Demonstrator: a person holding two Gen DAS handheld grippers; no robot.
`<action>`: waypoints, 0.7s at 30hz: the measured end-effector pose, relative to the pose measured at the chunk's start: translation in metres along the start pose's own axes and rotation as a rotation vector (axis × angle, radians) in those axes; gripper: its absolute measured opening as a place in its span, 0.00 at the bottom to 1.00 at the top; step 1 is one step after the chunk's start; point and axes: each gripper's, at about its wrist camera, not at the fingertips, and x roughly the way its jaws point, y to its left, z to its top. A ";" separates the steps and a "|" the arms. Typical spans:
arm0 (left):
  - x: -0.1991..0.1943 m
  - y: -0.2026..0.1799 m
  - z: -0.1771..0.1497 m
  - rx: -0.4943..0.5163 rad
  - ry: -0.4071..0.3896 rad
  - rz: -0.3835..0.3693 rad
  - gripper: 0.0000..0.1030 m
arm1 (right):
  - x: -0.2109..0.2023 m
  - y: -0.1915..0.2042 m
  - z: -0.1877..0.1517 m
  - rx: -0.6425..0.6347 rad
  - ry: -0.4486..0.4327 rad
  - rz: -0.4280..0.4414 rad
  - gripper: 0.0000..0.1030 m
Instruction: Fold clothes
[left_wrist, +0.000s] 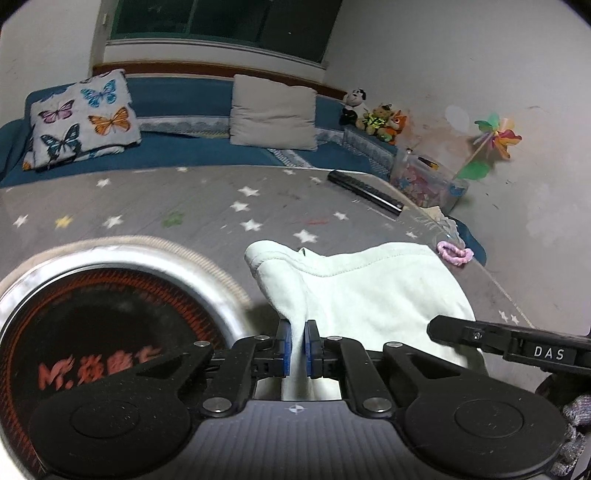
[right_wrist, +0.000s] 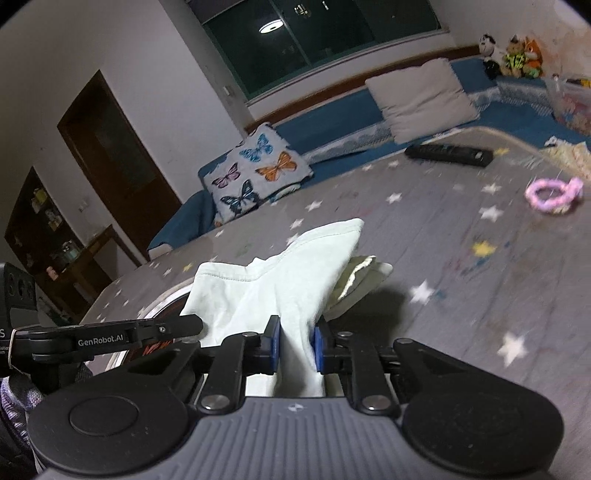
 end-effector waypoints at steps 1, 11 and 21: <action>0.003 -0.004 0.003 0.007 0.001 -0.003 0.08 | -0.001 -0.002 0.004 -0.005 -0.003 -0.007 0.16; 0.030 -0.027 0.023 0.042 0.000 -0.008 0.08 | 0.000 -0.018 0.033 -0.050 -0.018 -0.054 0.16; 0.041 -0.037 0.032 0.061 0.001 0.002 0.08 | 0.007 -0.025 0.041 -0.062 -0.014 -0.060 0.16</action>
